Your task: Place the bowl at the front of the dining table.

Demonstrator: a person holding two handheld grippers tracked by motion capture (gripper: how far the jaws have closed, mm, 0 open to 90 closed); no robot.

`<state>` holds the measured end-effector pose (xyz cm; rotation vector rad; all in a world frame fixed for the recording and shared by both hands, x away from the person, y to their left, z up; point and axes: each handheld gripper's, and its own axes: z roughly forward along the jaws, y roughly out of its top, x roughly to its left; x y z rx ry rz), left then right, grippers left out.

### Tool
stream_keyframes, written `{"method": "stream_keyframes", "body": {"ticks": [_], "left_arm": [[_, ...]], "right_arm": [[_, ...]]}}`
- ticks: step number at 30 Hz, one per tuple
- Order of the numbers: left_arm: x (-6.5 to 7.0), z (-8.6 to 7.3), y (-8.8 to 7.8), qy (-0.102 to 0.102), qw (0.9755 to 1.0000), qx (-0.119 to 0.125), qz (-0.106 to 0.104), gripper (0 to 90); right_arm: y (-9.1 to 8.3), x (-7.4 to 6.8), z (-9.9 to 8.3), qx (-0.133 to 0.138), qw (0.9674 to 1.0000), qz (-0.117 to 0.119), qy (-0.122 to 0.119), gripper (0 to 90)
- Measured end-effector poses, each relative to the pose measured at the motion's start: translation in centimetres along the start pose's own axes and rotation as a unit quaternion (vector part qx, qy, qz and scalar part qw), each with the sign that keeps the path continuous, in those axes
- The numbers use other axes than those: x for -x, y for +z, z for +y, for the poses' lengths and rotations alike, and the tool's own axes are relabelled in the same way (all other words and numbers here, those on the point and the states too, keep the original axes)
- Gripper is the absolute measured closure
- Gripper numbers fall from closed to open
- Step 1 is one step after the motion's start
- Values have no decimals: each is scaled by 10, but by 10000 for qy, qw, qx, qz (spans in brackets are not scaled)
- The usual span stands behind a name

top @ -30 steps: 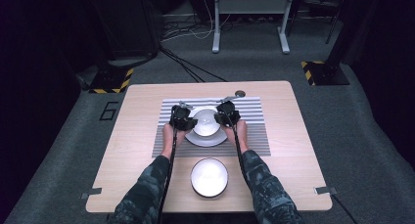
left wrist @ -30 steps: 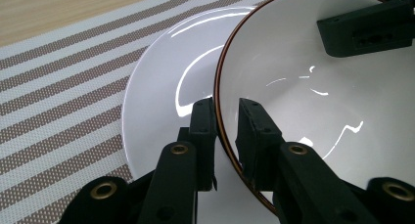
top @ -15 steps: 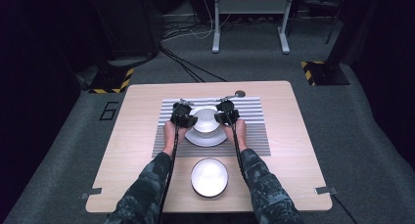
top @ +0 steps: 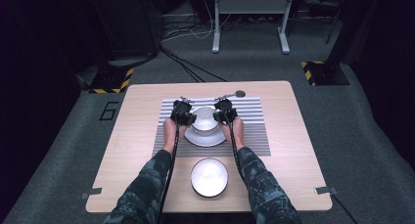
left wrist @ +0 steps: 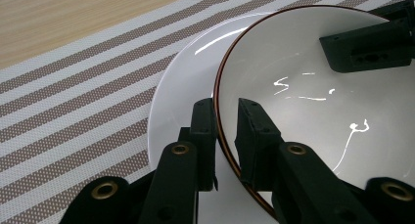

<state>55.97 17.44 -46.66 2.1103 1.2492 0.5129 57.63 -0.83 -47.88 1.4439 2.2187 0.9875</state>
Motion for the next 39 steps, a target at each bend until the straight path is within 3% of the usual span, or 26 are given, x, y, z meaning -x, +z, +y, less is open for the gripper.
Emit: {"method": "stream_keyframes", "body": {"ticks": [12,22,24,26,27,28,30,32,33,35,39], "left_arm": [[2,3,0,217,9994,-140,226,776],[1,3,0,208,9995,-127,187,764],[1,2,-1,202,9996,-152,154,702],[1,2,-2,182,9996,-152,163,664],[1,3,-4,172,9996,-145,153,612],[1,3,-4,172,9996,-145,153,575],[1,3,-6,157,9996,-154,167,531],[2,4,-8,160,9995,-215,180,412],[2,4,-8,160,9995,-215,180,377],[2,4,-11,184,9995,-195,184,343],[2,5,-18,151,9998,-128,94,228]], "right_arm": [[3,-3,3,-3,10000,-43,9,816],[2,-2,2,18,10000,-45,59,806],[2,-2,2,24,10000,-73,43,774],[0,0,3,39,10000,-54,63,704],[-2,2,3,2,9999,14,101,590],[-3,2,3,-20,9999,38,115,533],[-4,3,3,-17,9999,47,107,488],[-8,6,3,-47,9998,101,142,348],[-8,6,3,-47,9998,101,142,348],[-12,9,2,-128,9994,255,173,261],[-19,11,0,-192,9993,301,59,142]]}}
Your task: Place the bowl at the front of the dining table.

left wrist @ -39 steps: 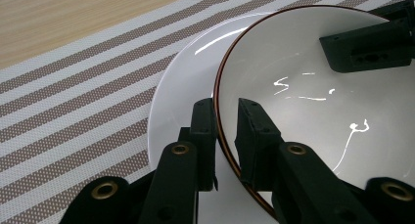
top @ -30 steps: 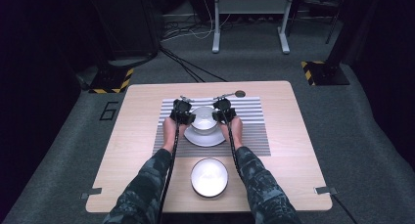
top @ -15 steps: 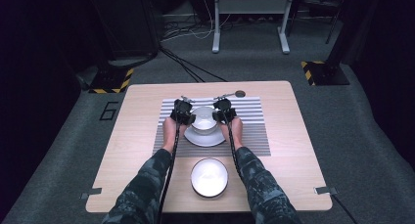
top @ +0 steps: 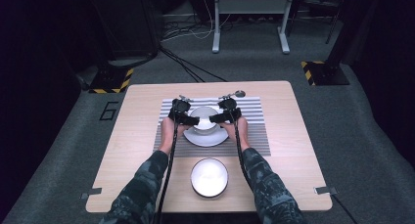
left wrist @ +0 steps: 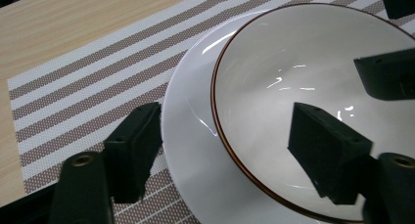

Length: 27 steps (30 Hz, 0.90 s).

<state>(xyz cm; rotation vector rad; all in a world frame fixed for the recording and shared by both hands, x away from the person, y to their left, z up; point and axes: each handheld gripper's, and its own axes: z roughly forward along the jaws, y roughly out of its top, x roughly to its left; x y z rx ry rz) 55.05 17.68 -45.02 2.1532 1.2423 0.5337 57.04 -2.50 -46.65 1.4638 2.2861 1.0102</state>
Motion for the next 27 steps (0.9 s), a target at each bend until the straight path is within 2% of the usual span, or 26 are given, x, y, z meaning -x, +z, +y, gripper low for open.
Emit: {"method": "stream_keyframes", "body": {"ticks": [3,6,11,13,16,17,21,24,27], "left_arm": [[2,-1,-6,10,10000,45,-78,157],[2,-2,-14,28,9998,94,-196,126],[2,-5,-20,61,9993,28,-357,82],[1,-7,-25,58,9992,62,-384,63],[2,-10,-31,104,9992,117,-364,58],[2,-11,-34,127,9991,140,-369,62],[5,-15,-40,260,9989,134,-367,63],[9,-17,-49,313,9984,186,-443,63],[13,-18,-58,419,9978,267,-447,63]], "right_arm": [[-6,1,-1,-65,10000,31,-42,91],[-15,1,-2,-61,9999,41,-151,39],[-26,0,-6,-15,9998,51,-193,13],[-32,-1,-8,-18,9997,130,-202,0],[-40,-4,-10,16,9994,164,-294,0],[-45,-4,-11,4,9990,277,-342,0],[-53,-3,-15,78,9989,313,-341,0],[-59,-1,-19,108,9987,369,-330,0],[-65,-1,-24,132,9984,371,-405,0]]}}
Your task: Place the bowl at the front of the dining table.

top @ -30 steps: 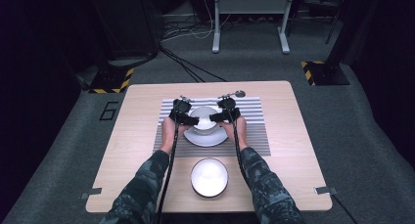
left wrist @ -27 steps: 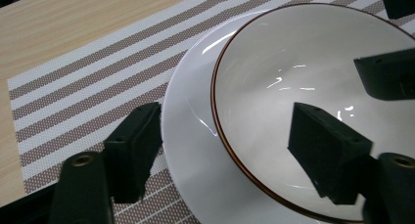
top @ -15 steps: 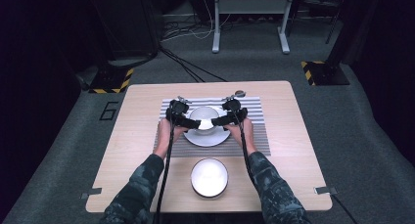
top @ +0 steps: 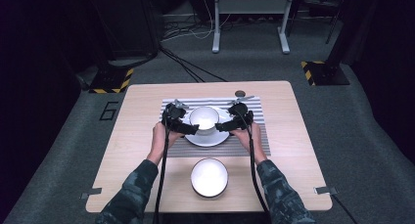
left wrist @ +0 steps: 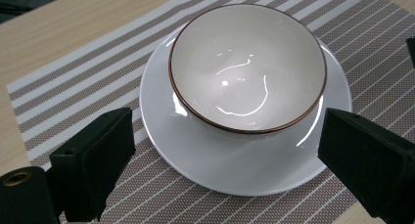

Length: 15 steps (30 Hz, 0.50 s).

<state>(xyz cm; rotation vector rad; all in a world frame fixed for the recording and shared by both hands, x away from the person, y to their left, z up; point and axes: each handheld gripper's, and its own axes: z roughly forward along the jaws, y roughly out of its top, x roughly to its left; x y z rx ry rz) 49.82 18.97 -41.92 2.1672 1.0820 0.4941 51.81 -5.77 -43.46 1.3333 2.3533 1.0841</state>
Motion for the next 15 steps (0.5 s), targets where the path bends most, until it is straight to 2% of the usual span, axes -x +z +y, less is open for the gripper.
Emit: {"method": "stream_keyframes", "body": {"ticks": [1,3,5,10,15], "left_arm": [[2,0,-3,37,10000,11,-10,62],[5,-1,-7,100,9999,33,-3,61],[7,-4,-10,136,9998,65,-91,66],[10,-11,-17,248,9996,44,-88,66],[10,-18,-28,193,9996,120,-193,66]], "right_arm": [[-6,0,-3,79,10000,-32,-47,0],[-8,-1,-4,72,10000,-23,-5,0],[-20,-1,-7,150,9999,12,-58,0],[-33,-2,-14,232,9996,2,-179,0],[-47,-2,-20,306,9992,-56,-237,0]]}}
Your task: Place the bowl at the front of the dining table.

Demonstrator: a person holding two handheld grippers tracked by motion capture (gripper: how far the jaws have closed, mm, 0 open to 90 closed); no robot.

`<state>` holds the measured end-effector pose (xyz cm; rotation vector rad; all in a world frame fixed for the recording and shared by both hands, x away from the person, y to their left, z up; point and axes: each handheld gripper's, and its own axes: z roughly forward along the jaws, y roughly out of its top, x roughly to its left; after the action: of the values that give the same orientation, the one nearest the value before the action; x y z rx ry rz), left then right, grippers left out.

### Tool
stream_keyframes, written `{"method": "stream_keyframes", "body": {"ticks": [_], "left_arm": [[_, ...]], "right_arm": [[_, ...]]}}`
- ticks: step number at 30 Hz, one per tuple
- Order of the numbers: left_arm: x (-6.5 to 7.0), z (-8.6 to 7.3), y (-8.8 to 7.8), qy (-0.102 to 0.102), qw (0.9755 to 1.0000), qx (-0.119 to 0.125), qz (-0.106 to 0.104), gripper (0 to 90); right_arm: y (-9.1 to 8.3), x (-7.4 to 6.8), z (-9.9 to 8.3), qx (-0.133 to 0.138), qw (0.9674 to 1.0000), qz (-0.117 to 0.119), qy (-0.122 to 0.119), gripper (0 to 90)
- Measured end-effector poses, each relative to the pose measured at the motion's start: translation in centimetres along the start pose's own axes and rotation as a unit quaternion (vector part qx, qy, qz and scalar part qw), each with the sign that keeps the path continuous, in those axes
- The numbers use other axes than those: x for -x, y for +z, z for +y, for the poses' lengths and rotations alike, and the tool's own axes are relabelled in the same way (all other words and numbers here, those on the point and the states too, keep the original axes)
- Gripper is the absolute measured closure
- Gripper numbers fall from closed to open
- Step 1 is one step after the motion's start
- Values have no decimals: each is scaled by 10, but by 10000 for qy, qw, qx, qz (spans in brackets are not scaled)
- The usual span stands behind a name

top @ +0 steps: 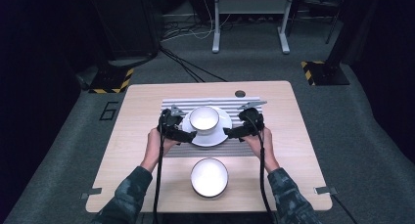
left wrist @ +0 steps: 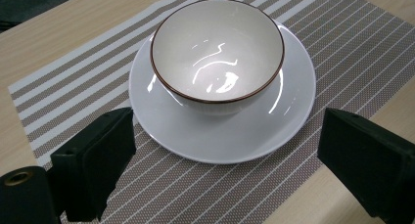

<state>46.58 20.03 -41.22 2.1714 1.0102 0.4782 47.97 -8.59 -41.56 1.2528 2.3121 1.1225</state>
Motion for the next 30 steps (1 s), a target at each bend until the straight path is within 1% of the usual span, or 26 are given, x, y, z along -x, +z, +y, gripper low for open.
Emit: {"method": "stream_keyframes", "body": {"ticks": [1,2,4,11,12,15,18,21,24,30], "left_arm": [[0,-1,-2,-16,10000,17,-28,65],[0,-3,-5,-19,10000,41,-47,66],[-1,-6,-9,-43,9999,65,-86,66],[0,-20,-20,-26,10000,71,-20,66],[1,-22,-22,-40,10000,85,-9,66],[2,-27,-27,-5,9999,101,35,66],[3,-33,-33,11,9999,112,78,66],[3,-38,-39,10,9998,129,129,66],[1,-44,-44,-35,9998,172,96,66],[-2,-58,-50,-141,9995,216,181,66]], "right_arm": [[-2,0,-1,6,10000,-30,-3,0],[-4,1,-2,14,10000,-46,-83,0],[-9,1,-5,8,9999,-82,-94,0],[-30,4,-18,91,9995,-232,-198,0],[-36,4,-21,109,9993,-288,-230,0],[-40,3,-24,120,9990,-351,-237,0],[-46,3,-29,150,9986,-410,-313,0],[-54,3,-35,219,9983,-450,-289,0],[-61,2,-42,355,9971,-599,-302,1],[-71,4,-55,442,9964,-674,-269,1]]}}
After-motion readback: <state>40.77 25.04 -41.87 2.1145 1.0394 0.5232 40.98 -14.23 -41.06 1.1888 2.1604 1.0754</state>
